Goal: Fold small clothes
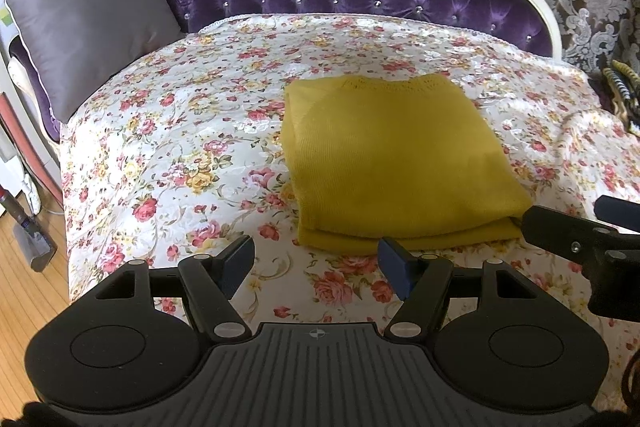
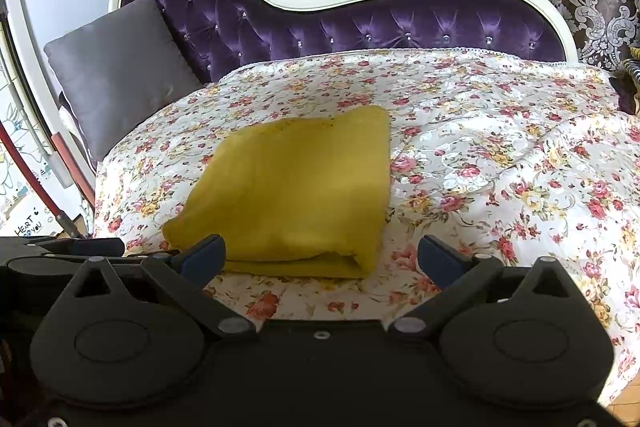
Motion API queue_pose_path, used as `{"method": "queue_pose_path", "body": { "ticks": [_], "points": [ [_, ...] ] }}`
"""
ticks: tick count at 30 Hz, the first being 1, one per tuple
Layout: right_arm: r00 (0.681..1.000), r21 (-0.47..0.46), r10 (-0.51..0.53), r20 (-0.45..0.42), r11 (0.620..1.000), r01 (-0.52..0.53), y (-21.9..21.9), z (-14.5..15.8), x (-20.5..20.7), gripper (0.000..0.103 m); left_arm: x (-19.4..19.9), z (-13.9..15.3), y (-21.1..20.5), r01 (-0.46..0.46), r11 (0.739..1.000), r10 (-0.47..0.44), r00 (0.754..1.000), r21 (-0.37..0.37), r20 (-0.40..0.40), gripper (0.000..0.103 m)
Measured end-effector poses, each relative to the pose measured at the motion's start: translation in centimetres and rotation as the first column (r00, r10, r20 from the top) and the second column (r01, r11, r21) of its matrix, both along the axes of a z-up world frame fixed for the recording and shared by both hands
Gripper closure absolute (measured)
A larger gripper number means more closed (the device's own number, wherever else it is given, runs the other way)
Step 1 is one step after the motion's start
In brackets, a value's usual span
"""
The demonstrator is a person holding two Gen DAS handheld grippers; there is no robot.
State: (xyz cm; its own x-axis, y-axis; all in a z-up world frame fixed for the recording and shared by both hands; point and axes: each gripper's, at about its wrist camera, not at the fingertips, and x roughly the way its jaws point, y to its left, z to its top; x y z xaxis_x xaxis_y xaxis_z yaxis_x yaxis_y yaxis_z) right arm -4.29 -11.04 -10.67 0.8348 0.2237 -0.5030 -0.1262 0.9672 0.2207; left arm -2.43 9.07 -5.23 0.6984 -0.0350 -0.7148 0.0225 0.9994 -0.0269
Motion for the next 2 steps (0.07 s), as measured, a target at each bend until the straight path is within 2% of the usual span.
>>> {"method": "queue_pose_path", "body": {
  "ticks": [2],
  "points": [
    [1.000, 0.000, 0.000, 0.000, 1.000, 0.000, 0.03, 0.00, 0.00, 0.001, 0.06, -0.01, -0.01, 0.002, 1.000, -0.002, 1.000, -0.001, -0.001, 0.036]
  ]
}}
